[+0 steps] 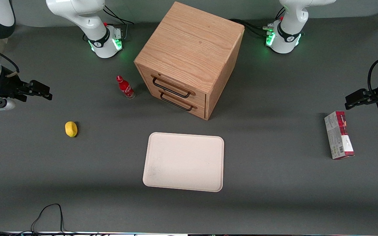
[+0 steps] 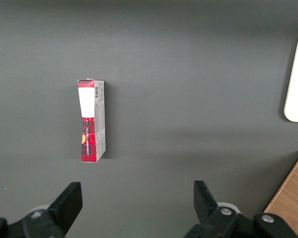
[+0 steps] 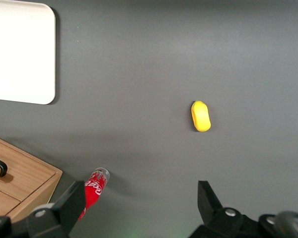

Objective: Place coke bottle on tray
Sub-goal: 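Move the right gripper toward the red Coca-Cola bottle beside the cabinet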

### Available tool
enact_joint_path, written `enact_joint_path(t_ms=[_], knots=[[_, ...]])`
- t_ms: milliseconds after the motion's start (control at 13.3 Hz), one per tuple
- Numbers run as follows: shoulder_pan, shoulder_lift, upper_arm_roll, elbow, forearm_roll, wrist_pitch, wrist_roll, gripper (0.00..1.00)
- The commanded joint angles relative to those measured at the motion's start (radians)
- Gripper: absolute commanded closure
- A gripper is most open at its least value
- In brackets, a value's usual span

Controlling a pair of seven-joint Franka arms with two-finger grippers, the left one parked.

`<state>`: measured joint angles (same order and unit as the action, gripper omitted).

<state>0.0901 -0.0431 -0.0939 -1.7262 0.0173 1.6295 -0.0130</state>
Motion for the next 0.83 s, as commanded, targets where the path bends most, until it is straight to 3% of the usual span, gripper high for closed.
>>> enact_joint_path(t_ms=[0,751], knots=[[-0.012,0.023,0.01,0.042,0.018,-0.032,-0.01,0.0],[-0.044,0.029,0.013,0.051,0.029,-0.042,-0.01,0.0]])
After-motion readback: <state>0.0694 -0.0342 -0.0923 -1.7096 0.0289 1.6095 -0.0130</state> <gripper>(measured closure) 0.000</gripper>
